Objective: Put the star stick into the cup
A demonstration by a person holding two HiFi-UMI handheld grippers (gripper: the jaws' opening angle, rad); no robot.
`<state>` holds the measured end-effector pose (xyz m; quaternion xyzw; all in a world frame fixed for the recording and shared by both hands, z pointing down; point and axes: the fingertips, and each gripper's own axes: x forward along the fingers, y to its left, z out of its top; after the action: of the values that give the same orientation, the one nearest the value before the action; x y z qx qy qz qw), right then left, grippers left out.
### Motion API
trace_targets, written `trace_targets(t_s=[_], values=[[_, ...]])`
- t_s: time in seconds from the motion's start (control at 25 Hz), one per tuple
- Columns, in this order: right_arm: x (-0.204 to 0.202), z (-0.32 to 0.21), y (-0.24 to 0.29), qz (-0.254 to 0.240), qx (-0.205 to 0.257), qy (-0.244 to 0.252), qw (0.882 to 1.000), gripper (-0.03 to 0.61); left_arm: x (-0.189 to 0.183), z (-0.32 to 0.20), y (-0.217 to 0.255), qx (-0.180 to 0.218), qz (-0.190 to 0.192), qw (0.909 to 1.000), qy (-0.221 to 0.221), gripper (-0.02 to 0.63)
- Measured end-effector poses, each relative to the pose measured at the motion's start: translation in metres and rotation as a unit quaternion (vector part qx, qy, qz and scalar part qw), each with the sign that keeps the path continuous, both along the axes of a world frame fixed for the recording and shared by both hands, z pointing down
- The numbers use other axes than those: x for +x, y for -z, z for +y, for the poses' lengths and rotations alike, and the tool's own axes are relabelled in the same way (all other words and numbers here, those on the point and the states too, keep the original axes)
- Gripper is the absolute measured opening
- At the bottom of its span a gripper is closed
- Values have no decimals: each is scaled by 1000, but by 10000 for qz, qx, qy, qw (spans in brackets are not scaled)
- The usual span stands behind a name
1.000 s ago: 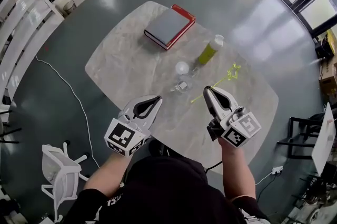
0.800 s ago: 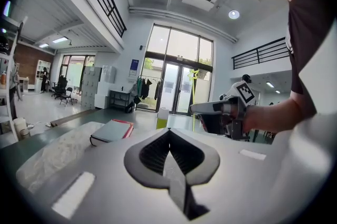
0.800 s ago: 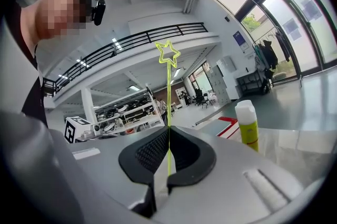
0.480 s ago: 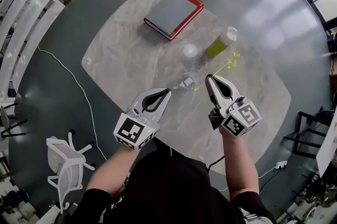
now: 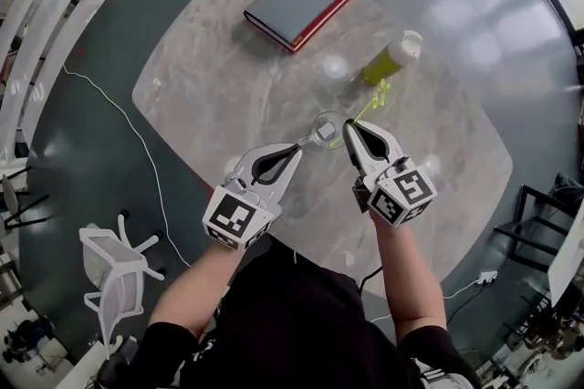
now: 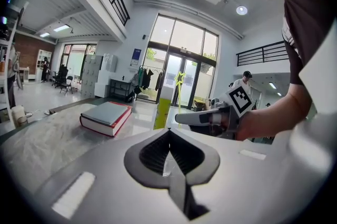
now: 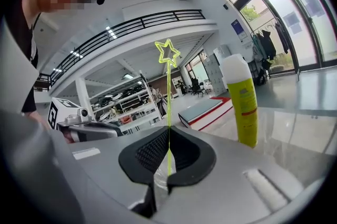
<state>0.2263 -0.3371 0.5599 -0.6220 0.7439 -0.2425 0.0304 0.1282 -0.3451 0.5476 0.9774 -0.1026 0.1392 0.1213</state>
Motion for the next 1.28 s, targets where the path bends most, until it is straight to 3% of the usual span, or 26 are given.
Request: trace_targets(t_s=[0.56,0.72,1.12,1.28], values=[[-10,-1,-46,293,-576,255,9976,32,4,8,-17,-144,-158,9997,67,2],[-12,5,-52,260,-724,211,9968,102,-5,12,-20,-224,-200,9995,97,2],[-11,18,-47,231,-826,46,9963,200,-21,21,-7,-174,-157,9997,81,3],[-13,24,-43,-36,-809,-94,9967,236,-27,26,-1,-192,-131,9997,58,2]])
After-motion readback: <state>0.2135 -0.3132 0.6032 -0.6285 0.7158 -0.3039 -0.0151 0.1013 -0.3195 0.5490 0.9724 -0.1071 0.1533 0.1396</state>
